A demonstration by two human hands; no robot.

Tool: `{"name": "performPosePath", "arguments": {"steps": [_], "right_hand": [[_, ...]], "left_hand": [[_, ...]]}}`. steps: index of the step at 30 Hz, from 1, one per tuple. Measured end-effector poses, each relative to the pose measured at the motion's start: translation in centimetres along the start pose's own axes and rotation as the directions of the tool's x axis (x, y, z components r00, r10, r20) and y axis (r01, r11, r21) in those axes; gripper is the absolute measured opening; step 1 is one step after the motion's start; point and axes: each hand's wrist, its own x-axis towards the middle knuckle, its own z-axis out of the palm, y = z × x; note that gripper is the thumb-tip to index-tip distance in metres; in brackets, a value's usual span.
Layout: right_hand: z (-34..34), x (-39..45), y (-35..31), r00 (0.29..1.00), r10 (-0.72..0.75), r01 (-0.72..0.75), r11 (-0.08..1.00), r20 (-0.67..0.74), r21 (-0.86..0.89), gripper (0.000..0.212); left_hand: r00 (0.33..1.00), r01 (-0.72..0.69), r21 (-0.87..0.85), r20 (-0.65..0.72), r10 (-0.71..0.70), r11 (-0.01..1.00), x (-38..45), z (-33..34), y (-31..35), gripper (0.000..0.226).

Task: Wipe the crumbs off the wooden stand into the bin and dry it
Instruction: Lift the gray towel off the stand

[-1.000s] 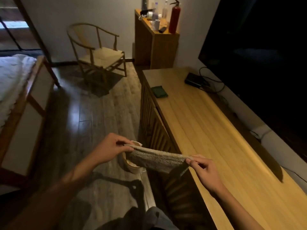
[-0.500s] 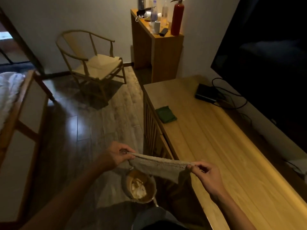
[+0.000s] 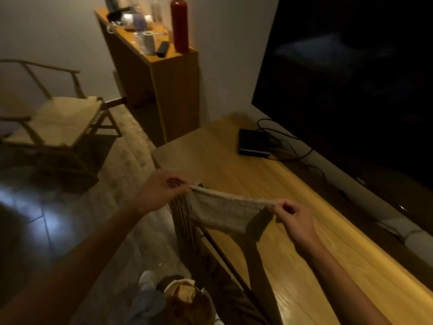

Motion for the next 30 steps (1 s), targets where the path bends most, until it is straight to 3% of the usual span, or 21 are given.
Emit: {"name": "performPosePath", "arguments": {"steps": [8,17,26,30], "right_hand": [[1.7,8.3,-3.3,0.937,0.025,-0.048,0.997,-0.348,-0.058,0.008],[3.3,16.2,-3.3,0.809,0.086,-0.257,0.941,-0.581,-0.22,0.004],[6.3,16.9,-0.1,0.702,0.002,-0.262,0.931,-0.712,-0.255,0.008],[11.0,13.2,4.2,0.737,0.039,-0.221,0.957,-0.675,-0.186,0.006]], "left_hand": [[0.948,-0.227,0.072,0.245,0.203,0.971,17.8,-2.6,0.7,0.012],[0.845,-0.452,0.101,0.367,0.389,0.886,32.3,-0.6,-0.9,0.04],[0.789,-0.554,0.017,0.33,0.518,0.833,34.1,1.2,-3.4,0.018],[0.783,-0.496,0.093,0.478,0.399,0.863,30.9,1.7,-10.2,0.018]]}}
